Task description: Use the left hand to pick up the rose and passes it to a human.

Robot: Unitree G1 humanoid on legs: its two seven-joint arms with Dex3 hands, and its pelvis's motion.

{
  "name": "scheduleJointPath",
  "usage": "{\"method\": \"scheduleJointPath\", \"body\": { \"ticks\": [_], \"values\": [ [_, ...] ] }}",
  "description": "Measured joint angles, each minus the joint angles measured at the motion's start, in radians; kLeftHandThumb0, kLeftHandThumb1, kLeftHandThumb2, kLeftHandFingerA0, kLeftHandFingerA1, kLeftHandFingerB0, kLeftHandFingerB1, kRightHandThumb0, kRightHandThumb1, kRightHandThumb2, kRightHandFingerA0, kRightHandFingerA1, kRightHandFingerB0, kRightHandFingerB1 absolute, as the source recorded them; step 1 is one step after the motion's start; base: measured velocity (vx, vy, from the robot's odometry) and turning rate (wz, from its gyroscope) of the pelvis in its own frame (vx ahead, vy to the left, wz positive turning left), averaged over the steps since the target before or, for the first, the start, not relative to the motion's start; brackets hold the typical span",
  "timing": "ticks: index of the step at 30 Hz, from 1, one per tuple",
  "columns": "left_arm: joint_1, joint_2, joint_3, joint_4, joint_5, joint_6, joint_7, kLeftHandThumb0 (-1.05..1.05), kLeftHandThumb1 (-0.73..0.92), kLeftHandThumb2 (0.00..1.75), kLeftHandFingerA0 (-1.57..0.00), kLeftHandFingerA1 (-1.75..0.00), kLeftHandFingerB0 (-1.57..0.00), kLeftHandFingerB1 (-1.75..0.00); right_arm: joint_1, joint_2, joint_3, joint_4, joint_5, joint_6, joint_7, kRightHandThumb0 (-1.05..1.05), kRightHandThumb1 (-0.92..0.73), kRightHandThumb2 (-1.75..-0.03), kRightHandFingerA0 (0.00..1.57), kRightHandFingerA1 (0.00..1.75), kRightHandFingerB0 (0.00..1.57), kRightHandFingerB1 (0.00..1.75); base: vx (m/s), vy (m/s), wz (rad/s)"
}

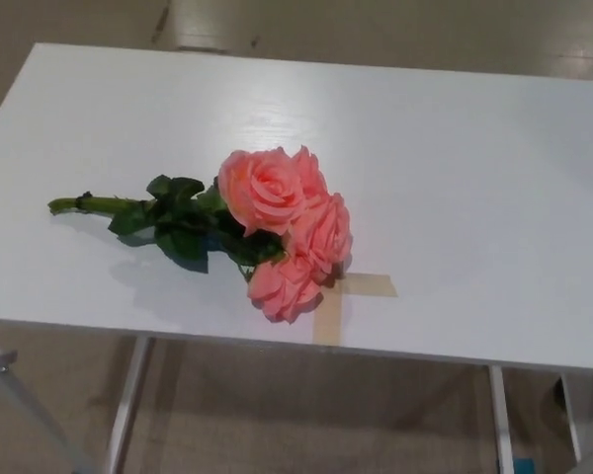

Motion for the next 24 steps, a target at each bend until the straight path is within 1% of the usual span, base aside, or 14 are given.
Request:
{"method": "scheduleJointPath", "body": {
  "ticks": [1,2,4,5,8,9,10,14,15,16,17,20,21,24],
  "values": [
    [-0.001,0.000,0.001,0.002,0.000,-0.005,-0.001,-0.33,0.52,0.70,-0.61,-0.50,-0.50,-0.47,-0.001,0.000,0.000,0.002,0.000,-0.002,-0.002,-0.30,-0.58,-0.71,0.68,0.54,0.53,0.48,0.00,0.000,0.00],
    [-0.001,0.000,0.001,0.004,-0.001,-0.009,-0.001,-0.39,0.50,0.69,-0.53,-0.48,-0.39,-0.43,-0.001,0.000,0.000,0.003,0.000,-0.004,-0.003,-0.30,-0.58,-0.71,0.68,0.54,0.53,0.48,0.00,0.000,0.00],
    [0.000,0.000,0.005,0.008,-0.003,-0.018,-0.004,-0.43,0.48,0.70,-0.50,-0.47,-0.36,-0.43,-0.001,0.000,0.001,0.008,-0.001,-0.007,-0.006,-0.31,-0.58,-0.71,0.68,0.54,0.53,0.48,0.00,0.000,0.00],
    [0.003,0.000,0.008,0.011,-0.005,-0.023,-0.008,-0.36,0.56,0.57,-0.53,-0.39,-0.37,-0.34,0.000,0.000,0.002,0.010,-0.001,-0.009,-0.008,-0.30,-0.58,-0.71,0.68,0.54,0.53,0.48,0.00,0.000,0.00],
    [0.010,0.000,0.012,0.018,-0.008,-0.036,-0.021,-0.36,0.56,0.57,-0.53,-0.39,-0.37,-0.34,0.005,0.000,0.005,0.013,-0.003,-0.012,-0.013,-0.30,-0.58,-0.71,0.68,0.54,0.53,0.48,0.00,0.000,0.00],
    [0.011,0.000,0.013,0.019,-0.008,-0.038,-0.023,-0.44,0.50,0.55,-0.45,-0.37,-0.29,-0.32,0.005,0.000,0.005,0.014,-0.003,-0.012,-0.013,-0.30,-0.58,-0.71,0.67,0.54,0.53,0.48,0.00,0.000,0.00],
    [0.012,0.000,0.014,0.022,-0.009,-0.042,-0.029,-0.49,0.46,0.54,-0.43,-0.37,-0.25,-0.30,0.006,0.000,0.006,0.014,-0.004,-0.013,-0.014,-0.30,-0.58,-0.71,0.67,0.54,0.53,0.48,0.00,0.000,0.00],
    [0.016,0.000,0.014,0.025,-0.009,-0.056,-0.049,-0.49,0.46,0.54,-0.43,-0.37,-0.25,-0.30,0.008,0.000,0.010,0.015,-0.007,-0.017,-0.014,-0.30,-0.58,-0.71,0.67,0.54,0.53,0.48,0.00,0.000,0.00],
    [0.016,0.000,0.014,0.026,-0.009,-0.062,-0.056,-0.60,0.39,0.67,-0.25,-0.40,-0.14,-0.34,0.008,0.000,0.011,0.015,-0.008,-0.019,-0.014,-0.31,-0.58,-0.71,0.67,0.54,0.52,0.48,0.00,0.000,0.00],
    [0.016,0.002,0.010,0.026,-0.008,-0.068,-0.066,-0.62,0.39,0.66,-0.19,-0.37,-0.15,-0.34,0.008,0.000,0.012,0.015,-0.008,-0.021,-0.014,-0.31,-0.58,-0.72,0.67,0.54,0.52,0.48,0.00,0.000,0.00],
    [0.019,0.005,-0.001,0.024,-0.006,-0.074,-0.081,-0.60,0.43,0.55,-0.20,-0.32,-0.16,-0.27,0.008,0.000,0.013,0.016,-0.008,-0.022,-0.014,-0.31,-0.58,-0.72,0.67,0.54,0.52,0.48,0.00,0.000,0.00],
    [0.030,0.023,-0.034,0.005,0.000,-0.083,-0.126,-0.60,0.43,0.55,-0.20,-0.32,-0.16,-0.27,0.011,0.000,0.017,0.019,-0.009,-0.024,-0.014,-0.31,-0.58,-0.72,0.67,0.54,0.52,0.48,0.00,0.000,0.00],
    [0.033,0.030,-0.043,-0.003,0.001,-0.085,-0.140,-0.68,0.41,0.71,-0.09,-0.34,-0.21,-0.37,0.013,0.000,0.018,0.021,-0.009,-0.024,-0.014,-0.32,-0.58,-0.72,0.67,0.54,0.53,0.48,0.00,0.000,0.00],
    [0.073,0.055,-0.073,-0.067,0.003,-0.098,-0.185,-0.69,0.41,0.71,-0.09,-0.35,-0.24,-0.38,0.017,-0.001,0.025,0.023,-0.010,-0.024,-0.014,-0.32,-0.58,-0.73,0.67,0.54,0.53,0.48,0.00,0.000,0.00]
  ]
}}
